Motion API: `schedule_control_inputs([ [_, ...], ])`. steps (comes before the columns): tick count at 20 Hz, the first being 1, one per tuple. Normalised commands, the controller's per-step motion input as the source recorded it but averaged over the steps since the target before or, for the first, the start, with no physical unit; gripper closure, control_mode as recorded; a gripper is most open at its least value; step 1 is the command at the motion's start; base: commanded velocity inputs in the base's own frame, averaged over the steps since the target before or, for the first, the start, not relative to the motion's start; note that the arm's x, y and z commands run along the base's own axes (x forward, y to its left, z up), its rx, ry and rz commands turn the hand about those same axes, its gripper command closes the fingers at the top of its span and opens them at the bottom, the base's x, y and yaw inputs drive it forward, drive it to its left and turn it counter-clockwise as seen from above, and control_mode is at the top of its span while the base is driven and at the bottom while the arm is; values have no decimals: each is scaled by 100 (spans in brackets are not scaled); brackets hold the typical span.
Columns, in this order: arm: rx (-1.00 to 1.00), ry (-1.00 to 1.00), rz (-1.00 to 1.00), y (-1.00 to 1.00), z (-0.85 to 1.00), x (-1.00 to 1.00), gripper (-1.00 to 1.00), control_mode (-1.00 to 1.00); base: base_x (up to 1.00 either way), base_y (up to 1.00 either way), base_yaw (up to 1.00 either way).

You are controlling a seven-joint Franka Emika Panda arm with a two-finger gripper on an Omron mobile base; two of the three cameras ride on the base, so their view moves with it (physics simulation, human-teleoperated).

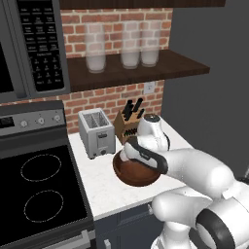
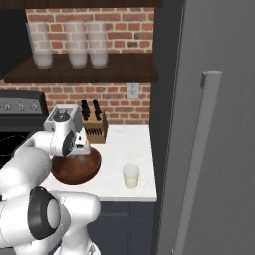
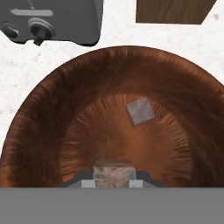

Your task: Grab a lemon wedge from the fridge and one ice cube from the ice bowl, and put them in the glass of lemonade.

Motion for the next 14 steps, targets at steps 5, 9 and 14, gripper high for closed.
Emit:
schedule_control_inputs([
  [5, 0, 8, 0, -49, 61, -25, 100, -100, 0, 0, 0],
  [9, -6, 32, -2, -63, 25, 0, 100, -100, 0, 0, 0],
  [14, -2, 19, -8, -85, 17, -1, 100, -100, 0, 0, 0],
])
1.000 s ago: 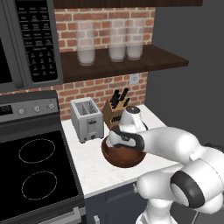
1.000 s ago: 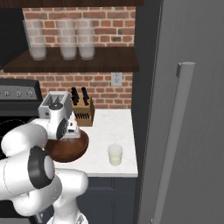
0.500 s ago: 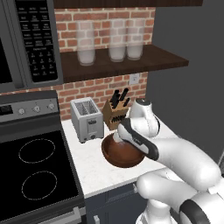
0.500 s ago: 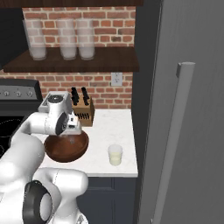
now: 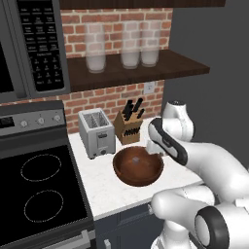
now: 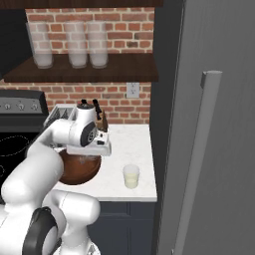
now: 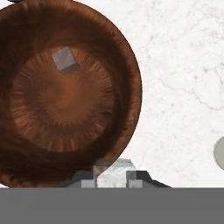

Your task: Grab a lemon wedge from the fridge and one ice cube from the ice bowl, and put them in the glass of lemonade.

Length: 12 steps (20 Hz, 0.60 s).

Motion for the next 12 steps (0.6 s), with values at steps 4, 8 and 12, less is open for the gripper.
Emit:
schedule_control_inputs([
  [4, -1, 1, -13, -75, 13, 0, 100, -100, 0, 0, 0],
  [8, 0, 0, -12, -64, 0, 0, 100, -100, 0, 0, 0],
  [12, 0, 0, -10, -58, 0, 0, 100, -100, 0, 0, 0],
])
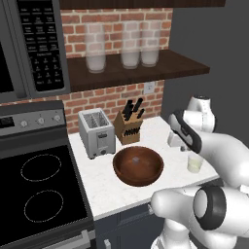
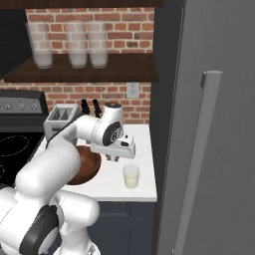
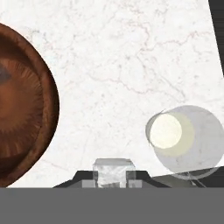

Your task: Grab a lemon wedge from the fridge and one ice cube from the ice bowl, and put them in the glass of lemonade.

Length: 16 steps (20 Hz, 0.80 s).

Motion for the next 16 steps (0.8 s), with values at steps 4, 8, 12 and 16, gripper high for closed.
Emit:
schedule_control_inputs([
  [4, 0, 0, -10, -50, 0, 0, 100, -100, 0, 0, 0],
  [8, 0, 0, -8, -15, 2, -12, 100, -100, 0, 0, 0],
  [12, -4, 0, -13, -16, 1, -2, 100, -100, 0, 0, 0],
  [16, -8, 0, -18, -23, -4, 8, 100, -100, 0, 0, 0],
])
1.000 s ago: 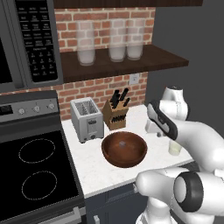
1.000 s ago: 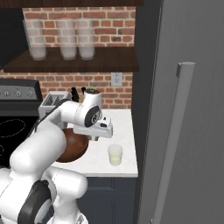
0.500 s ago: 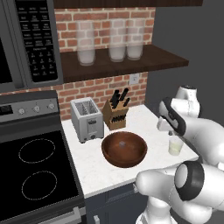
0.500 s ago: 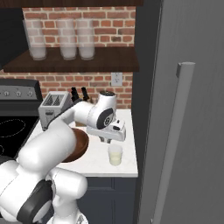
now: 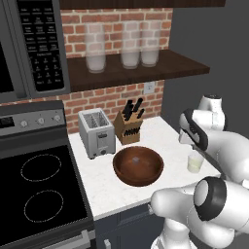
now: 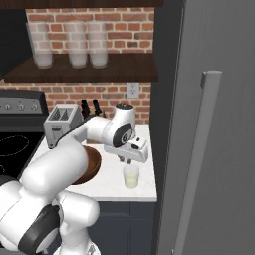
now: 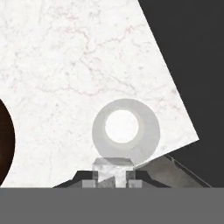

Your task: Grab a lemon wedge from the fridge and one ice cube from the ice bowl, and put them in the glass of lemonade.

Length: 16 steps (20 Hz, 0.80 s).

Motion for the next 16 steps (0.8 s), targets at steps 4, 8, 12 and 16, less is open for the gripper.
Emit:
schedule_control_inputs([
  [4, -3, 0, -17, -15, 0, 25, 100, -100, 0, 0, 0],
  [8, 0, 0, -4, -2, -3, 26, 100, -100, 0, 0, 0],
  [12, 0, 0, 0, -3, -11, 9, 100, -100, 0, 0, 0],
  [16, 0, 0, 0, 0, -31, 6, 100, -100, 0, 0, 0],
])
